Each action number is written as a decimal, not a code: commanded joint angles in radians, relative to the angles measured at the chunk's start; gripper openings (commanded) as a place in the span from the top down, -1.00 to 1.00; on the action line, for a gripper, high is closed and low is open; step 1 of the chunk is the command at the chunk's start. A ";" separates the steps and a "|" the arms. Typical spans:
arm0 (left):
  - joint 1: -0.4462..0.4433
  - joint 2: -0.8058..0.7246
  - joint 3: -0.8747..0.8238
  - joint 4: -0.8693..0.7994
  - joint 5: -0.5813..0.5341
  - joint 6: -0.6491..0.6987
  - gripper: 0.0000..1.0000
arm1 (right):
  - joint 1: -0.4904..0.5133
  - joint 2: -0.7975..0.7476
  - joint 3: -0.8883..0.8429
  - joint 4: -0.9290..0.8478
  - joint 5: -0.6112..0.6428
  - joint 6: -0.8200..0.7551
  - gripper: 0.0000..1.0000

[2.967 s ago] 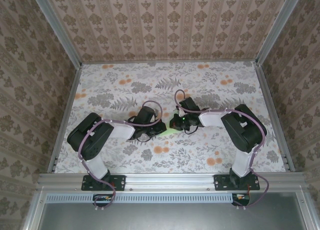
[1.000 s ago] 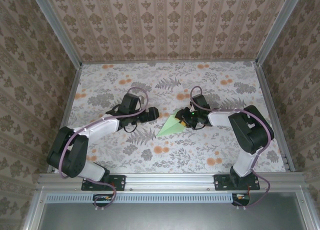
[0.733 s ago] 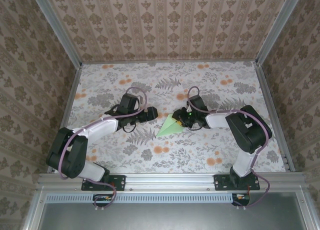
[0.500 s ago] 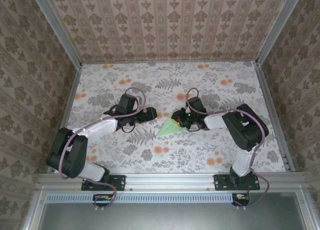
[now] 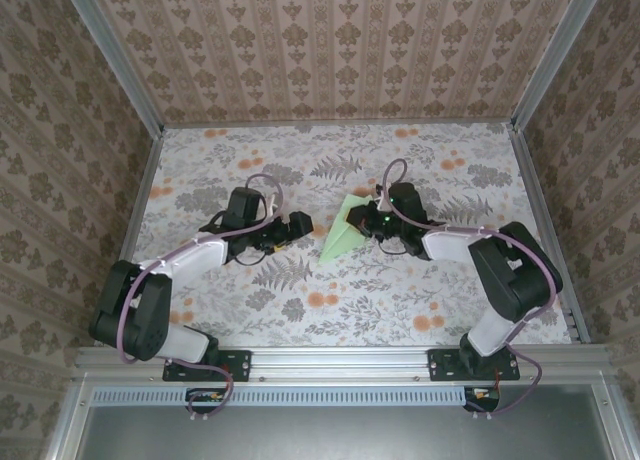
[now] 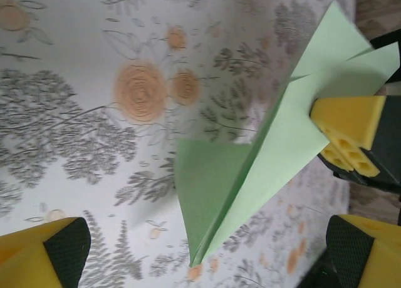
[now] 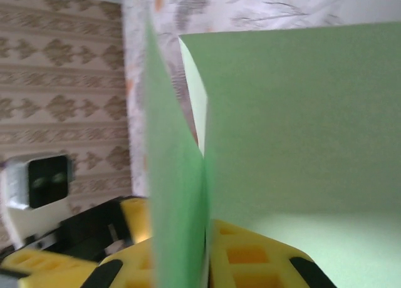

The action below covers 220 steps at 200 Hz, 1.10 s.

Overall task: Fold a paper plane with a square sheet of paper (pick it up from the middle)
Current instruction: Pick up the paper from the center of the table, then turn over the paper at the center of the table.

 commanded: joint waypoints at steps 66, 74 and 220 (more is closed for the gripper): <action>-0.005 0.009 0.001 0.306 0.278 -0.183 -1.00 | -0.032 0.018 0.155 0.170 -0.292 0.080 0.76; -0.007 0.016 0.002 0.314 0.283 -0.198 -1.00 | -0.032 0.023 0.163 0.182 -0.297 0.092 0.76; -0.010 0.093 -0.032 0.620 0.332 -0.368 0.05 | -0.032 0.085 0.172 0.222 -0.351 0.150 0.74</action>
